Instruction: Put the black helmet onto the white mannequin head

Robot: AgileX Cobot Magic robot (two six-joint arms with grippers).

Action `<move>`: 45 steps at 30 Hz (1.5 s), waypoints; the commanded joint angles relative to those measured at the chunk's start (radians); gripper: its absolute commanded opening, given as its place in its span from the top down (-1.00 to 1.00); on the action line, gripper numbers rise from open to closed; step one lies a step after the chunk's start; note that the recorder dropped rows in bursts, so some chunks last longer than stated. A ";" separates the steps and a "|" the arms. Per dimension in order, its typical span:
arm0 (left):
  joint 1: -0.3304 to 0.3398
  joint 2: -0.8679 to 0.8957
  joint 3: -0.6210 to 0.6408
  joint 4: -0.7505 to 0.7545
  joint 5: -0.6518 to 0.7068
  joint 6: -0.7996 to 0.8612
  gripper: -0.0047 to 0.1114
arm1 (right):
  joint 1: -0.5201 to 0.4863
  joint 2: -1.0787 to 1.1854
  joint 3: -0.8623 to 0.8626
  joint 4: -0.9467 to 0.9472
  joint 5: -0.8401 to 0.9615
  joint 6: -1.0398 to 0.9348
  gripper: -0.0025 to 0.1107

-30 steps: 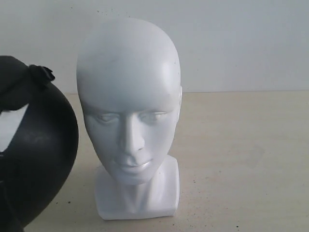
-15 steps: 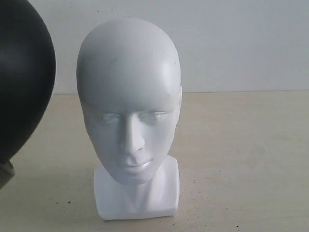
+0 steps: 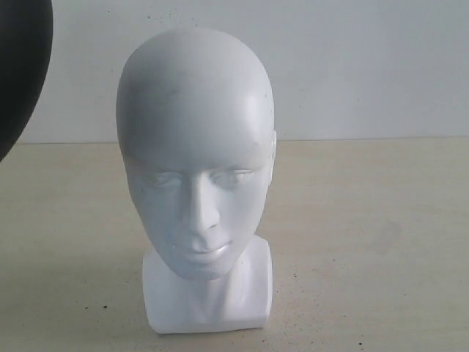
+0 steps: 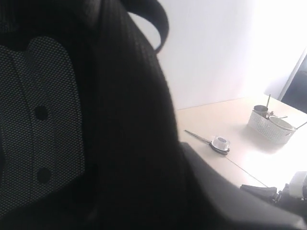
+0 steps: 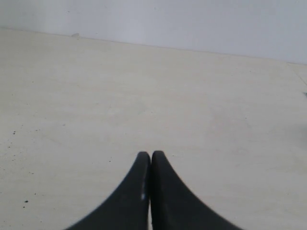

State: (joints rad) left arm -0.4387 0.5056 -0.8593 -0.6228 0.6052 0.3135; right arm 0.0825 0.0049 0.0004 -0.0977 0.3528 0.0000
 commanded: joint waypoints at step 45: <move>-0.070 0.321 -0.131 1.171 -1.462 -1.897 0.84 | -0.004 -0.005 0.000 -0.005 -0.012 0.000 0.96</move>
State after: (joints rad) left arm -0.5040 0.7896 -0.9592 0.6373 -0.6649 -1.6214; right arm 0.0825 0.0049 0.0004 -0.0977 0.3528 0.0000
